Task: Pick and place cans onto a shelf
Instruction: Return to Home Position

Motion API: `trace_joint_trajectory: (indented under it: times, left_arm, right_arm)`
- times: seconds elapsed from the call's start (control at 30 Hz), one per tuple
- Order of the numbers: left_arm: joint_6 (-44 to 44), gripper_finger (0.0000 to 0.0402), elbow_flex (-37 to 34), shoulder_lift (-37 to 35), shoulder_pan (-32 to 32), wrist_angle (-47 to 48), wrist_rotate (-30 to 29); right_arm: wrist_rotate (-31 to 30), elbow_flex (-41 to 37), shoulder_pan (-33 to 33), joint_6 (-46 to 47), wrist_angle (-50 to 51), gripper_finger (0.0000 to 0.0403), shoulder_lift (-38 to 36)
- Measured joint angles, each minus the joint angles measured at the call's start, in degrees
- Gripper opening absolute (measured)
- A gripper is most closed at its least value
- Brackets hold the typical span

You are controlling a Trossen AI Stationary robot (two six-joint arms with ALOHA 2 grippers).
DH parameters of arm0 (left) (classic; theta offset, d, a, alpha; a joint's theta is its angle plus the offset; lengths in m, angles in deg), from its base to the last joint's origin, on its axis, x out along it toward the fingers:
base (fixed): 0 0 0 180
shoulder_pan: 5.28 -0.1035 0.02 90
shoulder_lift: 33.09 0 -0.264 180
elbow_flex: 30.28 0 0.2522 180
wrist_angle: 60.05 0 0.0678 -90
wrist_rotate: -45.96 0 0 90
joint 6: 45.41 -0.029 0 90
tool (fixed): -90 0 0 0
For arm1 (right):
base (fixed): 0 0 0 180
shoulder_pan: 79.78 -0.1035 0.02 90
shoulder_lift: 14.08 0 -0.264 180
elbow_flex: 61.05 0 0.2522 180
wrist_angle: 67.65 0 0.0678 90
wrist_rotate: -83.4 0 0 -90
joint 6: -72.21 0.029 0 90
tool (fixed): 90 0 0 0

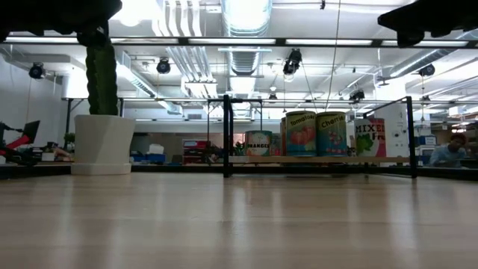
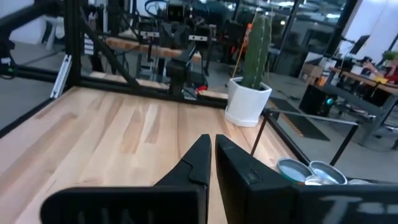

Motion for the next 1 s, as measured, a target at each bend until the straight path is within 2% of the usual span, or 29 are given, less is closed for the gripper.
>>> trace_joint_trajectory:
  times: [0.63,1.0]
  left_arm:
    - [0.3,0.0000,0.0,-18.0,0.0,14.4,0.0]
    - [0.0,0.0000,-0.7,-24.4,0.0,18.1,0.0]
  right_arm:
    - [1.7,-3.0,0.0,-5.6,4.7,0.0012,-15.8]
    - [3.0,-5.6,0.0,-6.6,4.7,0.0012,-16.3]
